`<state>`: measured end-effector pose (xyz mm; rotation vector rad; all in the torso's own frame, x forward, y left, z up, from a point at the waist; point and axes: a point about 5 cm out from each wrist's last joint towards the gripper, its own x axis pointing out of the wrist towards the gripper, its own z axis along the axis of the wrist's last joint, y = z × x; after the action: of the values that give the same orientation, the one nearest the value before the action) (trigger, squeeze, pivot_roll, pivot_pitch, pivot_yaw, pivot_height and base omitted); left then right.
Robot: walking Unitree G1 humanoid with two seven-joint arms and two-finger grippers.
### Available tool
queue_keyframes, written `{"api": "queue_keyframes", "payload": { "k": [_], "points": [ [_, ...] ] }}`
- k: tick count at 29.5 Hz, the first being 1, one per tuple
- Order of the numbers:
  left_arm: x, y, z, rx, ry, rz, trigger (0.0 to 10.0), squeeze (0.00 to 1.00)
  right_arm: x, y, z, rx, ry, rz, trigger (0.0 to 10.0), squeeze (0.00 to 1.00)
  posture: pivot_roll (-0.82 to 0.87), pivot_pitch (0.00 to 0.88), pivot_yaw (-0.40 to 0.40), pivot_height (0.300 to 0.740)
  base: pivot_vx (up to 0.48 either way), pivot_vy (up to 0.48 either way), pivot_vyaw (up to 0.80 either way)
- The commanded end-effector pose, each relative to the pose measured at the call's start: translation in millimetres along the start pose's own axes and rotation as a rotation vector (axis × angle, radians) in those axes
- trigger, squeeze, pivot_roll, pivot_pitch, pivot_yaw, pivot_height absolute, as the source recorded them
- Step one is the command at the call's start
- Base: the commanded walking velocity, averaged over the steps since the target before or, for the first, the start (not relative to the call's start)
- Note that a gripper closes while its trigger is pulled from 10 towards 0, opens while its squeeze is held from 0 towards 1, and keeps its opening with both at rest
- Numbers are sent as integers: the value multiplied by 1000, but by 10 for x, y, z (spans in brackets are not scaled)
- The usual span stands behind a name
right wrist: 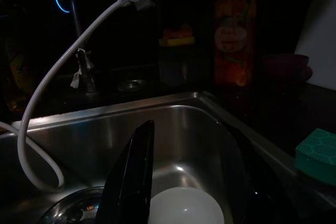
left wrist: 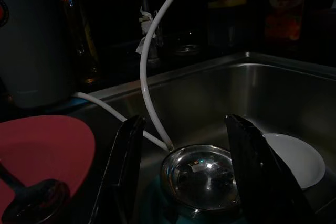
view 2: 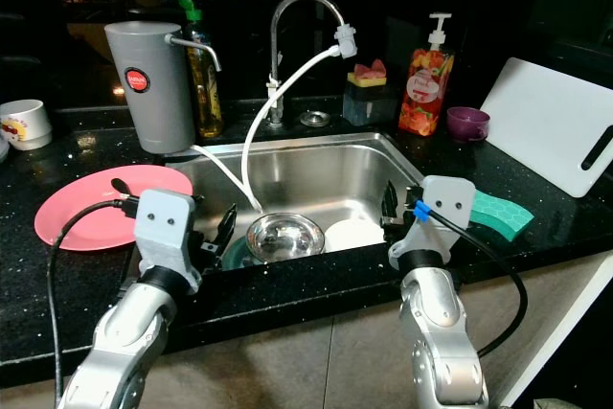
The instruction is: Kitchen organization
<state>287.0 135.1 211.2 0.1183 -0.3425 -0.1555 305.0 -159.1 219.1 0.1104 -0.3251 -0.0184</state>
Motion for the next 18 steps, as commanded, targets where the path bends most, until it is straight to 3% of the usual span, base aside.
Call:
{"api": "queue_keyframes", "payload": {
  "k": [1,18],
  "points": [
    [9,-16,-7,2,1,-9,10000,0,8,-4,28,4,-12,-8,10000,0,103,40,-49,740,0,0,0],
    [5,-16,-12,1,2,-8,10000,0,13,0,32,4,-13,-5,10000,0,103,41,-51,740,0,0,0]
  ]
}}
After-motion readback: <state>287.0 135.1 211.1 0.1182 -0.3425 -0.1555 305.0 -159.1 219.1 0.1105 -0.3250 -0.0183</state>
